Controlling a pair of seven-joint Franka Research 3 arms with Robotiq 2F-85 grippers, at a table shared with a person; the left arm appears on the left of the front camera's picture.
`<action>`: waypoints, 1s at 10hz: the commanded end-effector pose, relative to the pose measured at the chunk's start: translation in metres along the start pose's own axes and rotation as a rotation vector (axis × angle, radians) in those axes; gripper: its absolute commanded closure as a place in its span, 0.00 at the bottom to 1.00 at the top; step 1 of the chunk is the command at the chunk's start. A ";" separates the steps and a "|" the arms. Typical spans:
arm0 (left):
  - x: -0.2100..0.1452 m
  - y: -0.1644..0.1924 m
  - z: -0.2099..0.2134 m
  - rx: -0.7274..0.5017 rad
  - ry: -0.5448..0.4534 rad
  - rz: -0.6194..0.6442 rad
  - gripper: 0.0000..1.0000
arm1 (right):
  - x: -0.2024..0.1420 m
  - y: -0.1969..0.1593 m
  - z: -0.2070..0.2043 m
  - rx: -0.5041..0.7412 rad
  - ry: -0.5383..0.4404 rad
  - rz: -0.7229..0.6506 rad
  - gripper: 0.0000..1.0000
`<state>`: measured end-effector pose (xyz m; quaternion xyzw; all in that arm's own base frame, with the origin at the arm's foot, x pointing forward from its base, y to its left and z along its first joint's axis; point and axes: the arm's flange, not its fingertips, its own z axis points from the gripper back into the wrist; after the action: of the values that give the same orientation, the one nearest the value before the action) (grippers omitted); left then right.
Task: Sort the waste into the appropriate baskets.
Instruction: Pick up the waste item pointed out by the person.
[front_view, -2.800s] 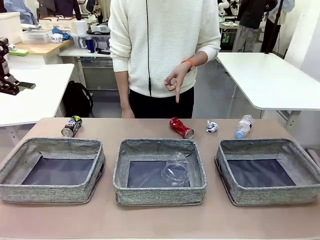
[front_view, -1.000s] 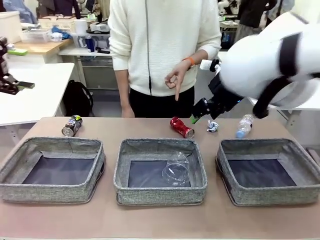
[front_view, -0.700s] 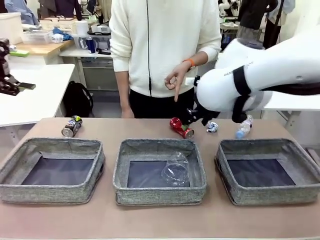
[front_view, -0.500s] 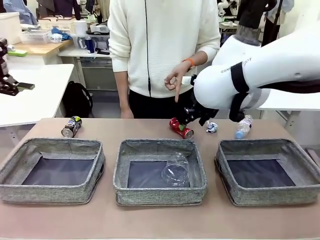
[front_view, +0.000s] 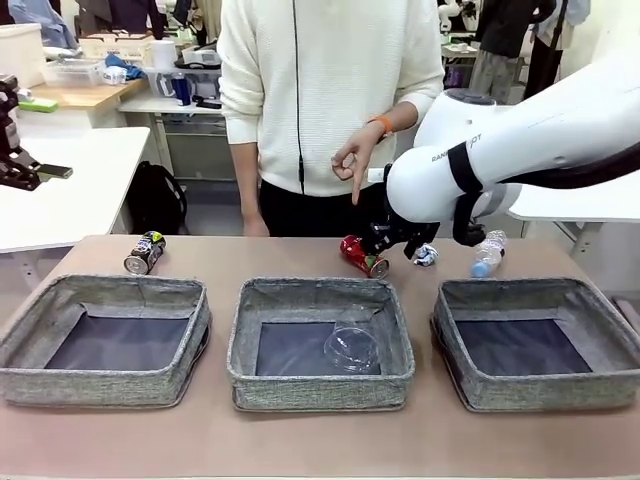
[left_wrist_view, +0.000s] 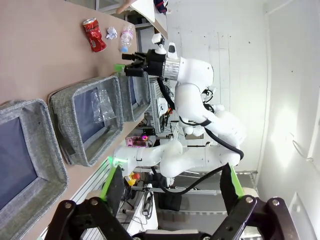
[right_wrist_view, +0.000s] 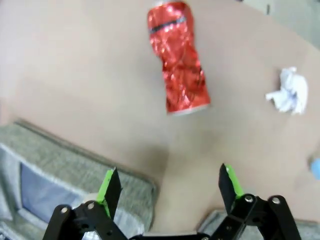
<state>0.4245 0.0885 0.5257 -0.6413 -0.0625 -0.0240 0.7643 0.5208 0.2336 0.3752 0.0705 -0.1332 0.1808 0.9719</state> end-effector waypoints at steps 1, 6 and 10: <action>-0.002 -0.001 0.001 -0.002 0.010 -0.014 0.00 | 0.031 0.000 -0.016 -0.007 -0.033 -0.027 0.00; -0.002 -0.001 0.001 -0.002 0.010 -0.014 0.00 | 0.058 0.002 -0.077 -0.054 -0.056 0.108 0.00; -0.002 -0.001 0.001 -0.002 0.010 -0.014 0.00 | 0.058 0.007 -0.096 -0.044 -0.088 0.130 0.00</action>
<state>0.4245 0.0885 0.5257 -0.6414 -0.0624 -0.0240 0.7643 0.5894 0.2738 0.2965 0.0575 -0.1706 0.2394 0.9541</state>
